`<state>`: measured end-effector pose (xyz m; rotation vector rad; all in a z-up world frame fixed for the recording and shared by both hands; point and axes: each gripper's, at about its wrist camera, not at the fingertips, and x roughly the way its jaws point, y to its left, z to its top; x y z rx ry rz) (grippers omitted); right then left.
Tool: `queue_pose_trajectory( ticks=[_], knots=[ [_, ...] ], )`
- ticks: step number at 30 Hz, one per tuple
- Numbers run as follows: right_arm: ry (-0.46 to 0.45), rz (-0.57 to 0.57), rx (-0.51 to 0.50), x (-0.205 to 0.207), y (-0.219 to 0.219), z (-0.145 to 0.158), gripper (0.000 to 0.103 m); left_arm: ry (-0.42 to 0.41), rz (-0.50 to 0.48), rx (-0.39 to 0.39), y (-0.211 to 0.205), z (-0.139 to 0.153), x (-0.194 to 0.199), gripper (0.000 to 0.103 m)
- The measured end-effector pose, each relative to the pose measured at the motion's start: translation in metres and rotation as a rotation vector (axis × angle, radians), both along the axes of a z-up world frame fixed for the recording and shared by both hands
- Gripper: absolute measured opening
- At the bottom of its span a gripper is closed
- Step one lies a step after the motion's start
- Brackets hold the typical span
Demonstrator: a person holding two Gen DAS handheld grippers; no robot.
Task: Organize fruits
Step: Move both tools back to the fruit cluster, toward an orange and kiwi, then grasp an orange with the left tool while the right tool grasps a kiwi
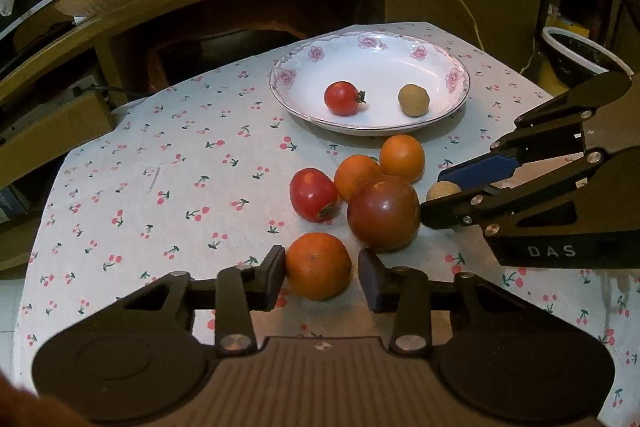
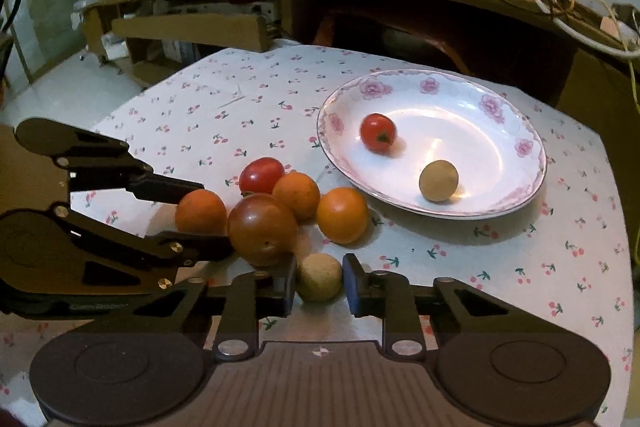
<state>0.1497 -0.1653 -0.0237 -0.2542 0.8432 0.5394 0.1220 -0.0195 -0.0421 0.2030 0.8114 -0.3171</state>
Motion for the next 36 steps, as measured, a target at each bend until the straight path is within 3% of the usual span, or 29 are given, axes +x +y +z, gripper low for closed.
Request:
queue_pose_trajectory(
  ticks=[11,16,21,28,36],
  knots=[
    [0.031,-0.013,0.009,-0.010,-0.011,0.009,0.024,0.024,-0.054,-0.031,0.002,0.008,-0.018,0.040],
    [0.041,0.007,-0.010,-0.012,-0.010,0.004,0.025,0.032,-0.070,-0.002,-0.002,0.003,-0.018,0.040],
    [0.039,0.020,-0.020,-0.015,-0.011,0.002,0.032,0.029,-0.083,0.011,-0.003,0.003,-0.019,0.049],
    [0.035,0.018,-0.015,-0.016,-0.016,0.002,0.033,0.021,-0.081,0.020,-0.004,0.003,-0.019,0.051],
    [0.029,0.027,-0.047,-0.020,-0.009,0.003,0.024,0.047,-0.067,0.003,-0.004,0.005,-0.016,0.039]
  ],
)
